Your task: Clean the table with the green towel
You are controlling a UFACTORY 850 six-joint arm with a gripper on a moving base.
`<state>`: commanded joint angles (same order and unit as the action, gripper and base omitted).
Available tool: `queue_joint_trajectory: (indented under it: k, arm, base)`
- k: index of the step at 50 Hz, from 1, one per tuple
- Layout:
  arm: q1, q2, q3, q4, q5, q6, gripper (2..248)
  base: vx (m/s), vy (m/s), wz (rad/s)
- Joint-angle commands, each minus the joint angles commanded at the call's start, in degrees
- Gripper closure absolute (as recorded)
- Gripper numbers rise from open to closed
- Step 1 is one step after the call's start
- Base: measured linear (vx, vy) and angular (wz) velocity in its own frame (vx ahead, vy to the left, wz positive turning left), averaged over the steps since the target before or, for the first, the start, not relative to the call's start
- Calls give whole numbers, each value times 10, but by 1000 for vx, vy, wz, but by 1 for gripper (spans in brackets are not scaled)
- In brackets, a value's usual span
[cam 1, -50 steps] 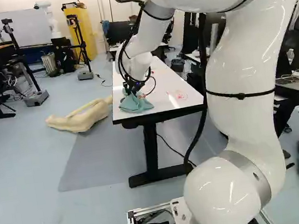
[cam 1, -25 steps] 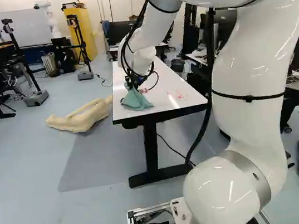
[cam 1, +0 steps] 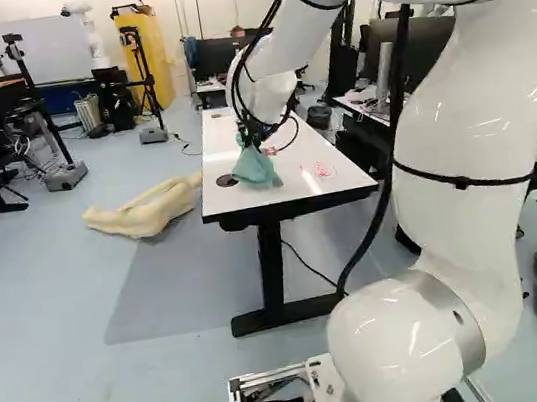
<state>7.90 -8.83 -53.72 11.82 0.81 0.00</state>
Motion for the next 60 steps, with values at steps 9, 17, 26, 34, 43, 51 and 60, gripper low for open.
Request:
queue_joint_trajectory:
  k: [9,17,26,34,43,51,60]
  arm:
    - [-16,3,3,0,0,0,212]
    - [-30,5,6,0,0,0,212]
    - [-46,7,8,0,0,0,212]
    - [-61,8,9,0,0,0,212]
    - [-77,9,10,0,0,0,212]
    - [-91,8,9,0,0,0,212]
    - [-107,8,8,0,0,0,212]
  base:
    - [0,0,0]
    - [0,0,0]
    - [0,0,0]
    - [0,0,0]
    - [0,0,0]
    - [0,0,0]
    - [0,0,0]
